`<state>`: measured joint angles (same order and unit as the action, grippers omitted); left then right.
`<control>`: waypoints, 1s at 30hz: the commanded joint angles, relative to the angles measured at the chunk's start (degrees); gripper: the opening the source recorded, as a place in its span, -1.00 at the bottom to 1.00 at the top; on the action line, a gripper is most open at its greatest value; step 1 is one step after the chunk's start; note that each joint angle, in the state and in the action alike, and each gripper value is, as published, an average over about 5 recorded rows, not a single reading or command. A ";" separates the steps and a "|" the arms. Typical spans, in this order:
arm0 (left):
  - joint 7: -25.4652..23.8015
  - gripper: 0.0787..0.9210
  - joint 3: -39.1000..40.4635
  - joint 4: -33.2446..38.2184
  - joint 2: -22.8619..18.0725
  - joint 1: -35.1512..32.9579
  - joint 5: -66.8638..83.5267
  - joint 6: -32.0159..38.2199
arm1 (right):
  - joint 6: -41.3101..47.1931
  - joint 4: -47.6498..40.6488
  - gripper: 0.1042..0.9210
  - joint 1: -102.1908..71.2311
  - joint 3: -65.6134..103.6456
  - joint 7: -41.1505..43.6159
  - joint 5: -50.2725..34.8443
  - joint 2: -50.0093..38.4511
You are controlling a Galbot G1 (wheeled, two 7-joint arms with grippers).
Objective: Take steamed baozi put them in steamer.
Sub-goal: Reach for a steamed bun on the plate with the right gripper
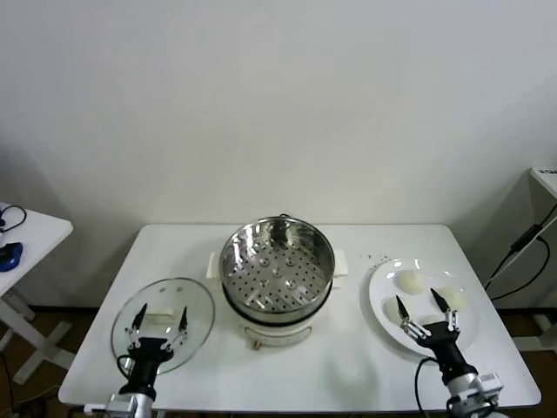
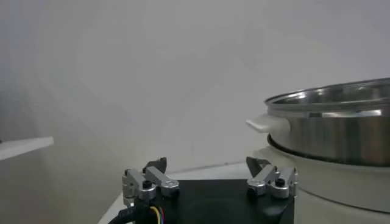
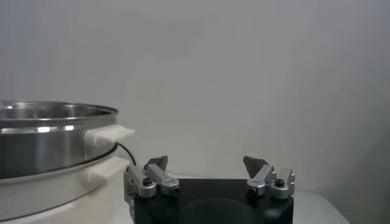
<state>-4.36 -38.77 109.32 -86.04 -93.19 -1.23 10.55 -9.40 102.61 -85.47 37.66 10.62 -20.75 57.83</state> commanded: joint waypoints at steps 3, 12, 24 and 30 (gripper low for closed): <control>2.12 0.77 1.22 -0.12 0.32 -0.09 -0.30 1.03 | 4.55 -4.72 0.76 9.63 0.16 5.02 -0.79 -14.42; 2.17 0.77 2.23 -0.44 1.16 -1.13 -0.18 2.53 | 6.16 -22.54 0.76 31.81 -18.32 24.83 -1.39 -35.57; 2.04 0.77 2.08 -0.48 2.15 -0.73 0.04 2.18 | 2.23 -36.60 0.76 70.18 -56.34 53.90 13.26 -35.49; 1.91 0.77 1.53 0.38 2.47 0.14 -0.17 0.95 | -1.05 -48.37 0.76 85.52 -72.27 60.04 20.62 -28.98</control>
<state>-2.60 -37.29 109.44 -83.80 -93.21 -1.38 11.84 -8.69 64.39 -18.43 -17.06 59.35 -7.09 28.73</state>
